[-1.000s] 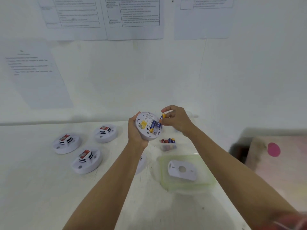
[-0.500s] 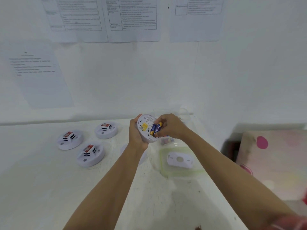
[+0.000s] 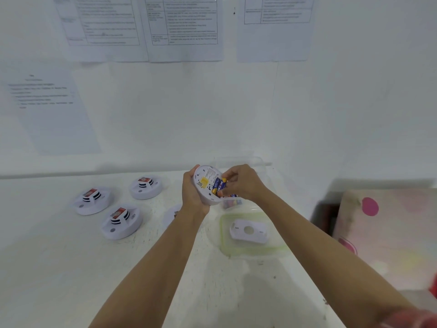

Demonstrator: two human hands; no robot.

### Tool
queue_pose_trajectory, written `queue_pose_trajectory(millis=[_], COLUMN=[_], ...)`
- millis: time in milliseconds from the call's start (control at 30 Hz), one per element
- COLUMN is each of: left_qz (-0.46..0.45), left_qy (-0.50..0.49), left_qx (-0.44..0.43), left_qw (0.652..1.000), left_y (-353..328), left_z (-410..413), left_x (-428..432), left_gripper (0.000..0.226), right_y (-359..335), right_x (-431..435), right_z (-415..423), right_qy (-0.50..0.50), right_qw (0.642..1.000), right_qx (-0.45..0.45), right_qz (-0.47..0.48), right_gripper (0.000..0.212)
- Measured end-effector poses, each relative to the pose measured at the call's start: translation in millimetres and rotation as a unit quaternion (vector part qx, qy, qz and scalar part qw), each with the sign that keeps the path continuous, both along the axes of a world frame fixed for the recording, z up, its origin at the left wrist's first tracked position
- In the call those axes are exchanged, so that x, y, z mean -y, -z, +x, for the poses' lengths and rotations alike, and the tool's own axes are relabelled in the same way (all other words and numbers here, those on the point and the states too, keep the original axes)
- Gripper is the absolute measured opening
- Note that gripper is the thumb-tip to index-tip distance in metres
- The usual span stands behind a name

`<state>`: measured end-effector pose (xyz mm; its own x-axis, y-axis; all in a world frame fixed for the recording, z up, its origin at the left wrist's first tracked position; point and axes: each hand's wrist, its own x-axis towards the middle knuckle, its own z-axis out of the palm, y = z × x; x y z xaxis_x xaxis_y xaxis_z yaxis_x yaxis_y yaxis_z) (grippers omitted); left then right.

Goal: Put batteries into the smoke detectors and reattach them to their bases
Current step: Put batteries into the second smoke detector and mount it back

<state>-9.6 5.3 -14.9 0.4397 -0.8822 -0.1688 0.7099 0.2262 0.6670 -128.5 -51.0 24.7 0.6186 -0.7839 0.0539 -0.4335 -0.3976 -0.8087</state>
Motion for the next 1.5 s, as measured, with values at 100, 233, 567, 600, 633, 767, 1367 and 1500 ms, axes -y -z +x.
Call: queue_pose_trajectory(millis=[100,233,567,600,633,767,1367,1500], left_qz=[-0.012,-0.014,-0.029,-0.023,-0.014,-0.021,-0.015,0.001], left_qy=[-0.008,-0.022,-0.044,-0.043,-0.046,-0.024,-0.031,-0.030], left_qx=[-0.005,0.003,-0.010,-0.012,-0.010,0.000,0.021,0.019], left_qw=[1.000,1.000,0.999,0.999,0.999,0.999,0.999,0.999], left_y=[1.3,2.6,3.6,2.8,2.2,4.0,-4.1,3.0], left_z=[-2.2,-3.8,-6.4,-7.4,-7.8,-6.8,-10.8,-5.4], left_x=[2.5,5.4,10.4,10.7,10.5,9.3,-2.7,-16.6], left_gripper=[0.032,0.030,0.044,0.040,0.035,0.034,0.045,0.046], right_y=[1.1,3.2,7.9,12.2,13.5,26.3,6.7,3.4], right_x=[2.8,2.8,8.2,10.6,8.8,7.6,15.1,12.9], right_z=[-0.7,-1.4,5.1,6.8,7.4,12.7,-13.4,-31.5], right_qy=[-0.006,0.014,-0.007,-0.008,-0.010,-0.016,-0.052,-0.075], right_qw=[1.000,1.000,0.999,0.998,0.997,0.994,0.998,0.994], right_qx=[0.008,0.007,-0.040,-0.049,-0.055,-0.059,-0.001,-0.082], right_qz=[0.002,-0.021,-0.029,-0.033,-0.043,-0.094,-0.021,-0.025], right_gripper=[0.047,0.037,0.006,0.015,0.025,0.022,0.036,0.025])
